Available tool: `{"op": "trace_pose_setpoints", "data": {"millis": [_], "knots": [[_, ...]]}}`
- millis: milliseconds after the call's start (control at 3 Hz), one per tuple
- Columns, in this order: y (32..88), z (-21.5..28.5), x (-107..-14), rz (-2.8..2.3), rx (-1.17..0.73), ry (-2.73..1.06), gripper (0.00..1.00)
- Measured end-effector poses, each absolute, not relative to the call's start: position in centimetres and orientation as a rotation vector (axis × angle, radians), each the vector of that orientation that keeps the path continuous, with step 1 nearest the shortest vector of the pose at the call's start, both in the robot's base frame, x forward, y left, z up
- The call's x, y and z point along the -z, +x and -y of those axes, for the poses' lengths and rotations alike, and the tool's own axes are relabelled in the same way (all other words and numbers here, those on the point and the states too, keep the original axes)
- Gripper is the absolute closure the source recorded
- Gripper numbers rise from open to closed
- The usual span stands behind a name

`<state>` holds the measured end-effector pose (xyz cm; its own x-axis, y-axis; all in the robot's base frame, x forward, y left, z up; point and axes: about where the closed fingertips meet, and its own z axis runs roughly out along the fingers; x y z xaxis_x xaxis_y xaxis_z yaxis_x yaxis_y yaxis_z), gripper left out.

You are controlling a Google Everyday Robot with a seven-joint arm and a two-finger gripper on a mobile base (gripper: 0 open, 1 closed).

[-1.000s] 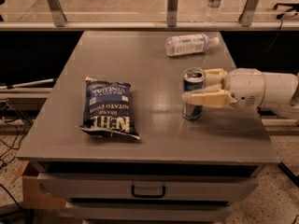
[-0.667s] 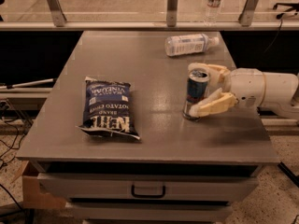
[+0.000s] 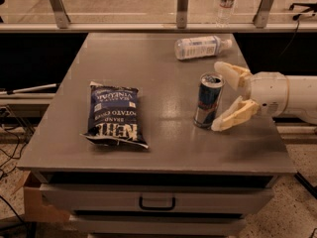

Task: Place blue plastic bottle upright

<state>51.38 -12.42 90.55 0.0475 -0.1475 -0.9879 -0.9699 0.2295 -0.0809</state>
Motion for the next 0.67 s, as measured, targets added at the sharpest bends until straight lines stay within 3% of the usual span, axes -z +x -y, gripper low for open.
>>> {"op": "trace_pose_setpoints", "data": {"millis": [667], "knots": [[50.97,15.2,-90.34,-1.441,-0.814,-1.187,0.0]]}}
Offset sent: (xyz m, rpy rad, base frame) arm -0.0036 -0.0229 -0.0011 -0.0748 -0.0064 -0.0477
